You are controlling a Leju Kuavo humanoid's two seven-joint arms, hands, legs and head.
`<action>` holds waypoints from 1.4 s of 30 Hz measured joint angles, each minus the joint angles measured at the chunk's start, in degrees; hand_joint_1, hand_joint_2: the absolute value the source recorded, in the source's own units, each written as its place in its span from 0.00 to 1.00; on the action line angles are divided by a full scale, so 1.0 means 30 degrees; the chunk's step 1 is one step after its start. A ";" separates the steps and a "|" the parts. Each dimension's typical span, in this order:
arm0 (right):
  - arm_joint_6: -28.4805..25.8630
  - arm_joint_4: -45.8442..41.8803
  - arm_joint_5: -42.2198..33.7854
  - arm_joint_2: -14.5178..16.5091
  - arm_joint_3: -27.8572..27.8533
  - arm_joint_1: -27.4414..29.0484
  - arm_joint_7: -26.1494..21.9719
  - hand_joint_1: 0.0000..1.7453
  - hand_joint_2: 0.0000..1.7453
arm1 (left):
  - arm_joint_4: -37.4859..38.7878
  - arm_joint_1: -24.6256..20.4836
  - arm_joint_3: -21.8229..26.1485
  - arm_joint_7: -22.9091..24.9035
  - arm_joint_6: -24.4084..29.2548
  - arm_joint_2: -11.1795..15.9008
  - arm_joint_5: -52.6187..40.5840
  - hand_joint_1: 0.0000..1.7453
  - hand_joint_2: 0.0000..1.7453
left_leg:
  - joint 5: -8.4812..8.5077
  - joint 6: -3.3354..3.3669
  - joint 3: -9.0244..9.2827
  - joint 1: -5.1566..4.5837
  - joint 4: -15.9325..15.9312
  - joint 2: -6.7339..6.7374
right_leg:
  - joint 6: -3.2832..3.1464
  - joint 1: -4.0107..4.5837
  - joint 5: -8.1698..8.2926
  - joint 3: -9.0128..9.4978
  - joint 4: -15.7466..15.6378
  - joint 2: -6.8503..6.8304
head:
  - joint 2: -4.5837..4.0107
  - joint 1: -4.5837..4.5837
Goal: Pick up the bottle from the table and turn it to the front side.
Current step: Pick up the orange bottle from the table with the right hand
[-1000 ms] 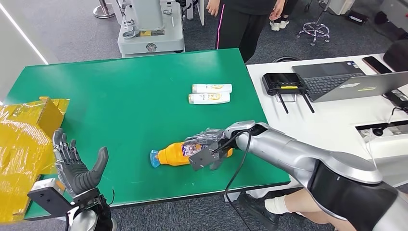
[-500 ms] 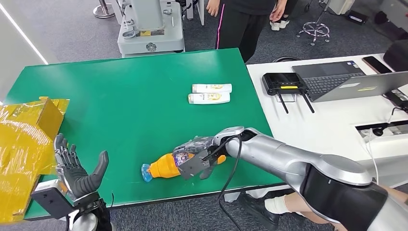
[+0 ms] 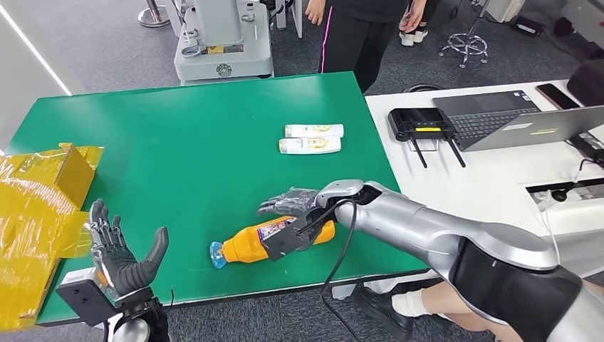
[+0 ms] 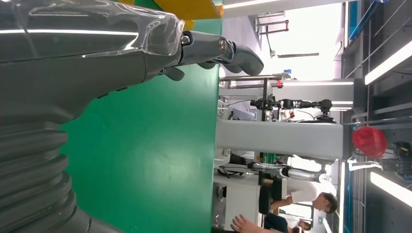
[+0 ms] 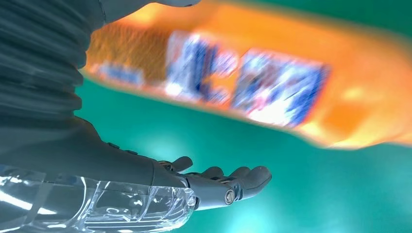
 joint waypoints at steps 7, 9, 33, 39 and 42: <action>-0.0473 -0.0759 0.1955 -0.1278 0.0013 -0.0598 0.1179 0.00 1.00 | -0.0002 0.0110 -0.0304 0.0007 -0.0011 0.0006 -0.0018 0.00 1.00 | 0.0000 0.0001 -0.0002 -0.0002 0.0000 -0.0003 | 0.0002 -0.0001 0.0001 0.0001 -0.0002 -0.0005 | 0.0000 0.0007; -0.0194 -0.0992 0.1965 -0.1679 0.0013 -0.0680 0.1374 0.00 1.00 | -0.0002 0.0101 -0.0362 0.0015 -0.0060 0.0009 0.0007 0.00 1.00 | -0.0001 0.0002 -0.0001 -0.0002 0.0001 -0.0002 | 0.0003 -0.0002 0.0002 0.0001 -0.0004 -0.0005 | 0.0000 0.0006; -0.2976 0.2683 0.1983 -0.1044 -0.1078 0.3206 -0.0269 0.00 1.00 | -0.0002 0.0107 -0.0872 0.0058 -0.0025 0.0006 0.0204 0.00 1.00 | -0.0014 -0.0001 0.0143 0.0018 -0.0010 0.0040 | 0.0007 0.0019 -0.0008 0.0135 -0.0019 0.0027 | 0.0000 0.0003; -0.3462 0.2741 0.2092 -0.1002 -0.1456 0.3654 -0.0349 0.23 1.00 | 0.0000 0.0145 -0.0973 0.0058 -0.0007 0.0009 0.0202 0.00 1.00 | -0.0016 0.0002 0.0215 0.0018 -0.0010 0.0043 | 0.0009 0.0019 -0.0008 0.0208 -0.0025 0.0027 | 0.0000 0.0004; -0.3764 0.2559 0.2467 -0.1024 -0.1812 0.4013 -0.0467 0.98 1.00 | 0.0000 0.0225 -0.1038 0.0058 0.0033 0.0009 0.0202 0.00 1.00 | -0.0028 0.0005 0.0255 0.0017 -0.0010 0.0067 | 0.0009 0.0018 -0.0009 0.0240 -0.0030 0.0047 | 0.0000 0.0004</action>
